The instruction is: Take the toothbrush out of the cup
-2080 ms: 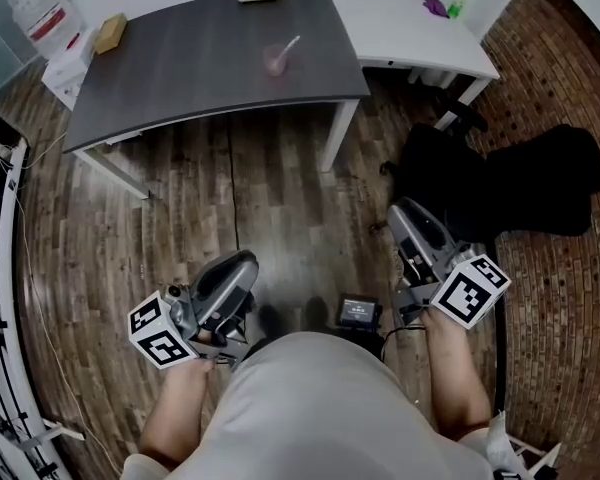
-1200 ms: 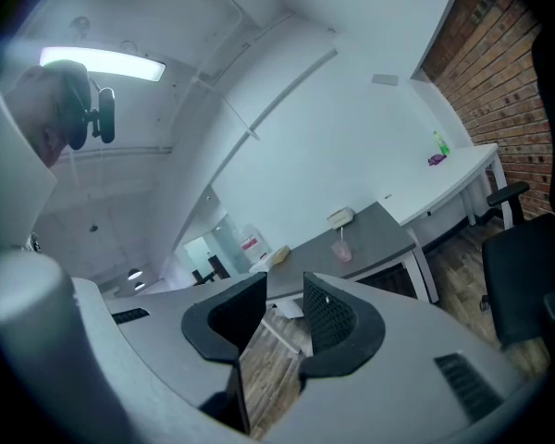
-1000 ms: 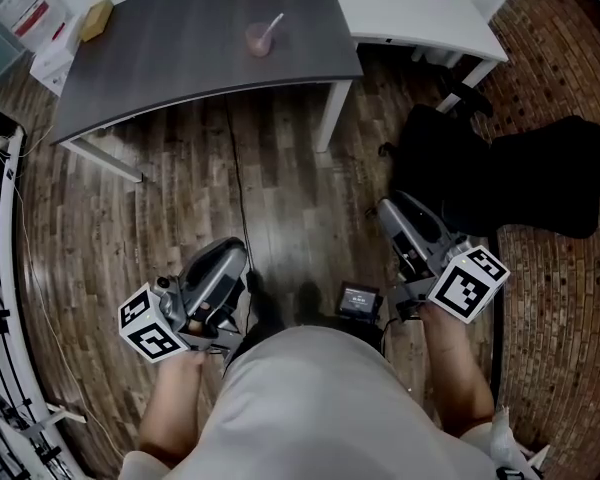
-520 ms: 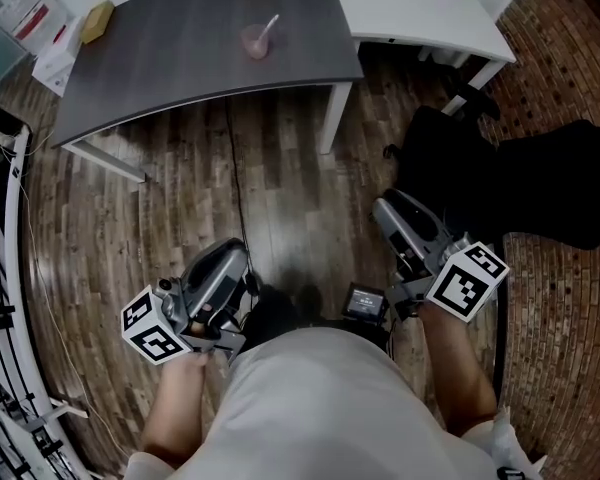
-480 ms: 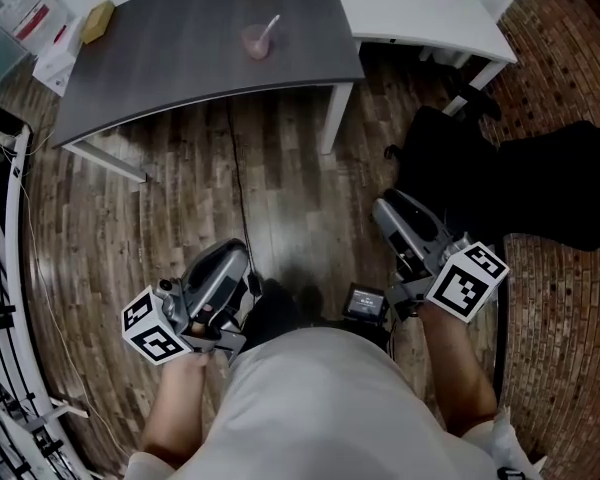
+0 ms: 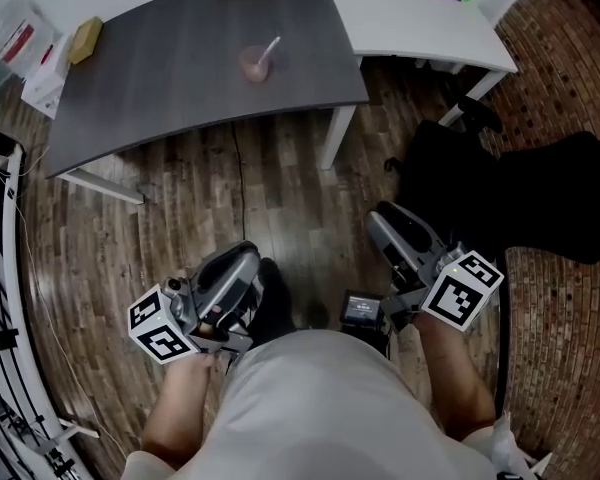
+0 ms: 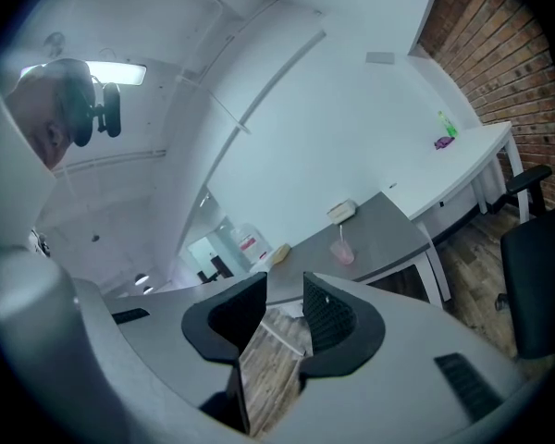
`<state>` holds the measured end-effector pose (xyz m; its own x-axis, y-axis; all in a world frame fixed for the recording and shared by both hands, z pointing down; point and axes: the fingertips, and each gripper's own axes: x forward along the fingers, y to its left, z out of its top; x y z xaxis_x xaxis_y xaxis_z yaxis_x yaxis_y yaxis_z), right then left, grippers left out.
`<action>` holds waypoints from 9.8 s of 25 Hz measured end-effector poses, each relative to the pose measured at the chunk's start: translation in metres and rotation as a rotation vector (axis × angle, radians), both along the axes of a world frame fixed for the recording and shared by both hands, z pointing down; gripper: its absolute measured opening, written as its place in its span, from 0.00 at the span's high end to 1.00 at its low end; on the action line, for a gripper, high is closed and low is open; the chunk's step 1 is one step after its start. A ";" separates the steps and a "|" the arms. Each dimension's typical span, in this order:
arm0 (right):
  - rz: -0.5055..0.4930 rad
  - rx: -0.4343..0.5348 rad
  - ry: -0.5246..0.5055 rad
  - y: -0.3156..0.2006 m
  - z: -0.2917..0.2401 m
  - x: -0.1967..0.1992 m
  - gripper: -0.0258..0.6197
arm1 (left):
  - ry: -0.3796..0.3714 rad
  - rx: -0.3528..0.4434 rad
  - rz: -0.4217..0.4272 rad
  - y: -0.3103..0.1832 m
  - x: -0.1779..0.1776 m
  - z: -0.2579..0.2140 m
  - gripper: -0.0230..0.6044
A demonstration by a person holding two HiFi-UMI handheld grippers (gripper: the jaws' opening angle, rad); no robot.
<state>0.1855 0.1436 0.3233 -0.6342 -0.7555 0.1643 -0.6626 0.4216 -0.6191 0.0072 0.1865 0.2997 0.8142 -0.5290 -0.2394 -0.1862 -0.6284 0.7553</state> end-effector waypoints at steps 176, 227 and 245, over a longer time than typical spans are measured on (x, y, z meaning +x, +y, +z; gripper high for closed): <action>-0.012 -0.229 0.275 -0.398 0.159 -0.111 0.80 | -0.125 -0.222 0.028 -0.365 -0.074 0.116 0.88; 0.035 -0.130 0.279 -0.395 0.111 -0.111 0.88 | -0.101 -0.175 0.007 -0.346 -0.077 0.095 0.88; 0.079 -0.090 0.291 -0.391 0.089 -0.097 0.88 | -0.086 -0.138 0.015 -0.340 -0.076 0.079 0.88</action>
<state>0.0880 -0.2474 0.4125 -0.4907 -0.7747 0.3989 -0.8460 0.3140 -0.4308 -0.0687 -0.1532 0.3787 0.8366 -0.5396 -0.0946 -0.2451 -0.5230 0.8164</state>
